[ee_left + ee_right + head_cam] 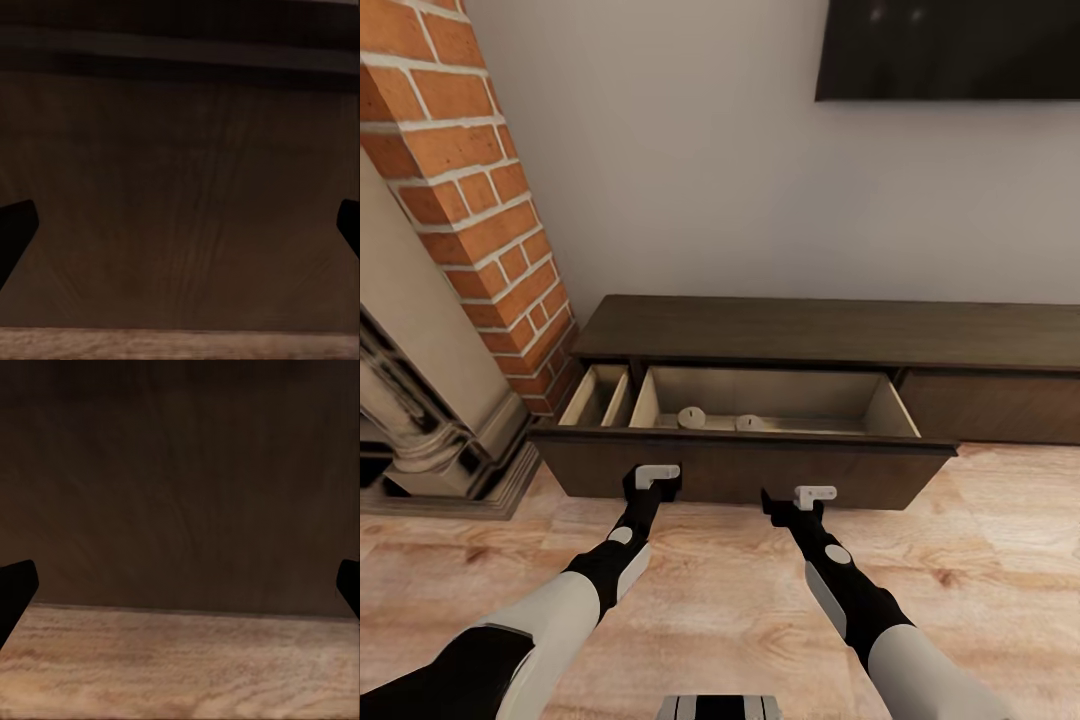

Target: Place each of the two pumpkins and all three candles from the living room inside a cabinet in the living room (use any cabinet), then make sure every cabinet is closed, and position the cauldron so it is next to a table in the living room.

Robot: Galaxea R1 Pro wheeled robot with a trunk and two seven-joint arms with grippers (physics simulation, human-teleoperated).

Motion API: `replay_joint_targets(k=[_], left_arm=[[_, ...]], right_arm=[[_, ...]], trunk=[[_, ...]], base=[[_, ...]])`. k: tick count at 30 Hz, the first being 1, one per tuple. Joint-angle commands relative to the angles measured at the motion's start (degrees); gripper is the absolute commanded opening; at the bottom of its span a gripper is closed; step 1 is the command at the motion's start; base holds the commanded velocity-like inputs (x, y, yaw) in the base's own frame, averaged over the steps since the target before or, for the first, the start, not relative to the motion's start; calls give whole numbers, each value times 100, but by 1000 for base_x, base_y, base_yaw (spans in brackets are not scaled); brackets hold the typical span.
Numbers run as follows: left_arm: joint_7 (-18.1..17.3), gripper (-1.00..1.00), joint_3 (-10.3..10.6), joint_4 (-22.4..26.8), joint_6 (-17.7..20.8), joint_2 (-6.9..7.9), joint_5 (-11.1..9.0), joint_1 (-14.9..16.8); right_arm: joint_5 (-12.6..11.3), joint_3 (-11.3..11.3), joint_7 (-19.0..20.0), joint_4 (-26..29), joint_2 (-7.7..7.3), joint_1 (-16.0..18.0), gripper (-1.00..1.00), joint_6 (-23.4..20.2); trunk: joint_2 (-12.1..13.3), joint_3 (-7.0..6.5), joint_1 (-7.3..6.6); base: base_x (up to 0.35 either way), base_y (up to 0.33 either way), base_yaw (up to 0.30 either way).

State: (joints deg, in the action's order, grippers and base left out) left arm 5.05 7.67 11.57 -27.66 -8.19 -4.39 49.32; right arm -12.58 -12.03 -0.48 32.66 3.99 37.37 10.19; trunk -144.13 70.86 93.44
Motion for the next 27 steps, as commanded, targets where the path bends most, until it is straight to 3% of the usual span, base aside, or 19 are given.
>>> replay_joint_targets(k=[1, 10, 22, 27], left_arm=[[32, 100, 51, -6, -17, 1, -44, 5], [32, 100, 50, -6, -11, 9, -44, 7], [32, 100, 50, -6, -28, 10, -45, 7], [32, 100, 46, -6, -29, 16, -44, 7]], right_arm=[[-60, -25, -5, -4, -3, 4, 100, 27], [-60, -27, 3, -3, -3, 3, 100, 27], [-60, -28, 3, -5, -3, 3, 100, 27], [-60, -35, 3, -6, -3, 1, 100, 27]], trunk=[[-3, 27, 1], [-15, 226, 24], [-15, 226, 24], [-15, 226, 24]], base=[[1, 0, -3], [0, 0, 0], [6, -1, 0], [222, -93, 0]])
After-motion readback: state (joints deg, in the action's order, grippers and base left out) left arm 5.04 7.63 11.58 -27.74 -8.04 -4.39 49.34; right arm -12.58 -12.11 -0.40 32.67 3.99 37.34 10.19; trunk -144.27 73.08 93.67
